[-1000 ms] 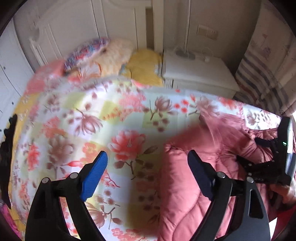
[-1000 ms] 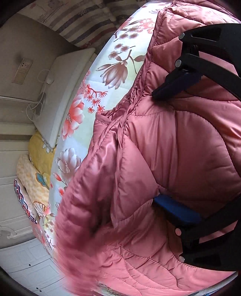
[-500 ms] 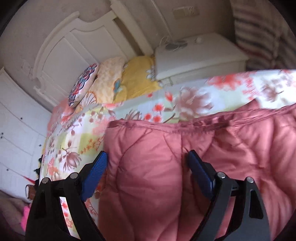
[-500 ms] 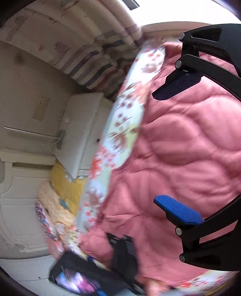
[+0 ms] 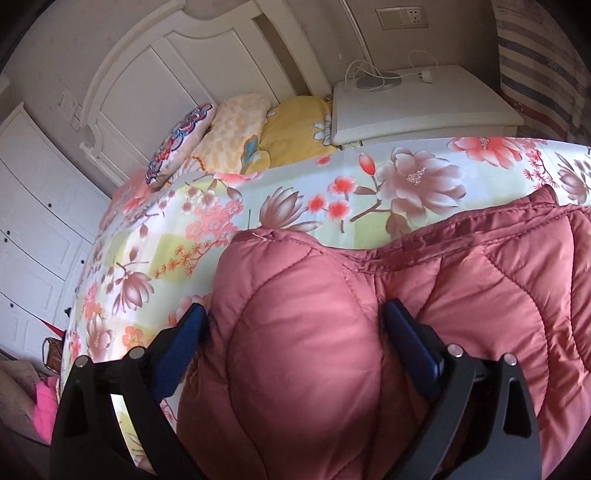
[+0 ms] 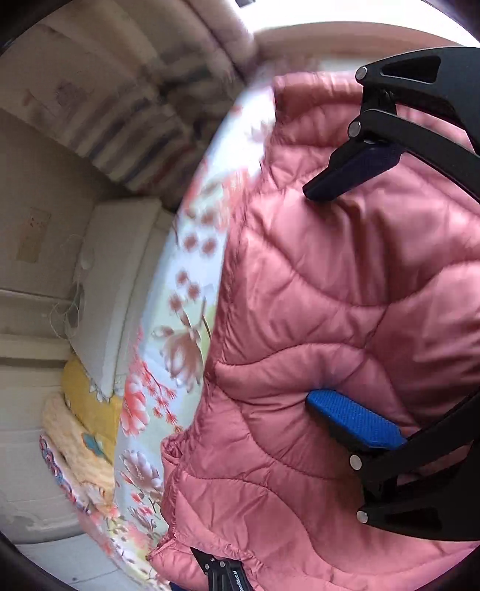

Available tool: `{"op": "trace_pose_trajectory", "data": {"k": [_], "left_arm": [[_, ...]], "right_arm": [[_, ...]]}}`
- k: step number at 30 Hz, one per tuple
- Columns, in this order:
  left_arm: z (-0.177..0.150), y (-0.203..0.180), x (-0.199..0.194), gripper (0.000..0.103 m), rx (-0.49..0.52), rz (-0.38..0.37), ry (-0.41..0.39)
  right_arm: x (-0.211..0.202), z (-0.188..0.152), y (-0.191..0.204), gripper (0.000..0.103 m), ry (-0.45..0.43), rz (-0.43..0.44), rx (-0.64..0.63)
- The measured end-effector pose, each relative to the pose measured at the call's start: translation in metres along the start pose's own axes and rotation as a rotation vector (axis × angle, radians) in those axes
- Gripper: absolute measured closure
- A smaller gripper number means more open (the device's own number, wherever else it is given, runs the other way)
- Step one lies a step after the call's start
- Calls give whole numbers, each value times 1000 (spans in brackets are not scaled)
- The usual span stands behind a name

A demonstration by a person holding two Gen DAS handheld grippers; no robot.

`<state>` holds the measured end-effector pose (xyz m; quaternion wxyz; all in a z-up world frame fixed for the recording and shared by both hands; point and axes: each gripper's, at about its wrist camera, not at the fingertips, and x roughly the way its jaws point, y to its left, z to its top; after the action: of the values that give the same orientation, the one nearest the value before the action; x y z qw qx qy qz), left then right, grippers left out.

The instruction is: Fold large clothes

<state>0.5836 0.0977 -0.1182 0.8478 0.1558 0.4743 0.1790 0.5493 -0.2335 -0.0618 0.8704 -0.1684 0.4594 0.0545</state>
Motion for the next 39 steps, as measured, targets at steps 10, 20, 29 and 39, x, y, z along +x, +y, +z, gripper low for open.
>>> {"op": "trace_pose_trajectory", "data": {"k": [10, 20, 29, 39], "left_arm": [[0, 0, 0, 4, -16, -14, 10], [1, 12, 9, 2, -63, -81, 18], [1, 11, 9, 2, -63, -80, 11], [2, 9, 10, 2, -52, -63, 6]], "right_arm": [[-110, -133, -45, 5, -50, 9, -109], [-67, -162, -113, 6, 32, -44, 82], [-82, -179, -89, 5, 46, -308, -75], [-142, -113, -66, 6, -160, -100, -65]]}}
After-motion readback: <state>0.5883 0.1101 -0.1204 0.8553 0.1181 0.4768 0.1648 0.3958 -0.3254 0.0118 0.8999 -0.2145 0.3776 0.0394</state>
